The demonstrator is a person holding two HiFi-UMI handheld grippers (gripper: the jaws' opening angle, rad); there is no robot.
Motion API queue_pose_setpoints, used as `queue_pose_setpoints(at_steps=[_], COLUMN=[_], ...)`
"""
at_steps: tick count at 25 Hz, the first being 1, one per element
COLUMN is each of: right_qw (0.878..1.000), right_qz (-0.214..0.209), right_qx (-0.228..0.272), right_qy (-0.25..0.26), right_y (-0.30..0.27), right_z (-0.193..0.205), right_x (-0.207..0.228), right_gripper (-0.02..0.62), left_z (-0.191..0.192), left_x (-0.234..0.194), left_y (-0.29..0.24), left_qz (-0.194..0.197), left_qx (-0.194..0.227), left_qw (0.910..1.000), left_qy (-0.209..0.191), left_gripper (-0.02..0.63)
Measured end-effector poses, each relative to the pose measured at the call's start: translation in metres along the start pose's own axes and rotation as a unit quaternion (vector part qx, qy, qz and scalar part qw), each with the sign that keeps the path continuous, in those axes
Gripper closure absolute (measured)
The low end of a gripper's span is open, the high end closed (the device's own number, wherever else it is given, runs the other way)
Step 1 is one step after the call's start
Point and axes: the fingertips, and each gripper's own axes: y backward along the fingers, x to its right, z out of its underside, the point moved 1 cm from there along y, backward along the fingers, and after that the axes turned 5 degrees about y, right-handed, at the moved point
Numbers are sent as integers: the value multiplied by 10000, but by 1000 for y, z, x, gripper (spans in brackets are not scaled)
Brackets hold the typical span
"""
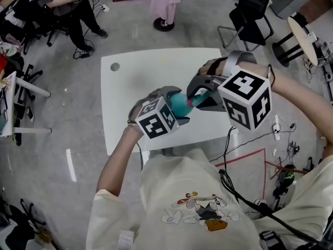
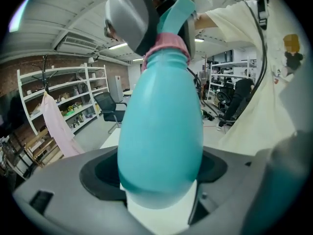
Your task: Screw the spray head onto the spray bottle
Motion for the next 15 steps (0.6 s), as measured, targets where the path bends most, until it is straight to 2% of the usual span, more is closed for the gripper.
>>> queue_pose_setpoints(at_steps=[4, 8, 12, 15], right_qw=[9963, 9896, 9888, 9927], right_qz=[64, -27, -307, -365], right_qx=[-568, -926, -959, -927], right_qy=[638, 1103, 1101, 682], right_y=[-12, -14, -14, -14], right_z=[-4, -2, -1, 1], right_x=[4, -1, -9, -6], right_gripper=[466, 466, 466, 466], left_z=[18, 19, 15, 12], left_x=[4, 9, 10, 6], left_y=[3, 2, 1, 0], left_qz=[201, 305, 153, -82], left_qx=[-323, -554, -616, -595], left_qw=[9986, 9970, 9976, 9976], left_qy=[359, 442, 294, 340], left_gripper=[198, 198, 198, 198])
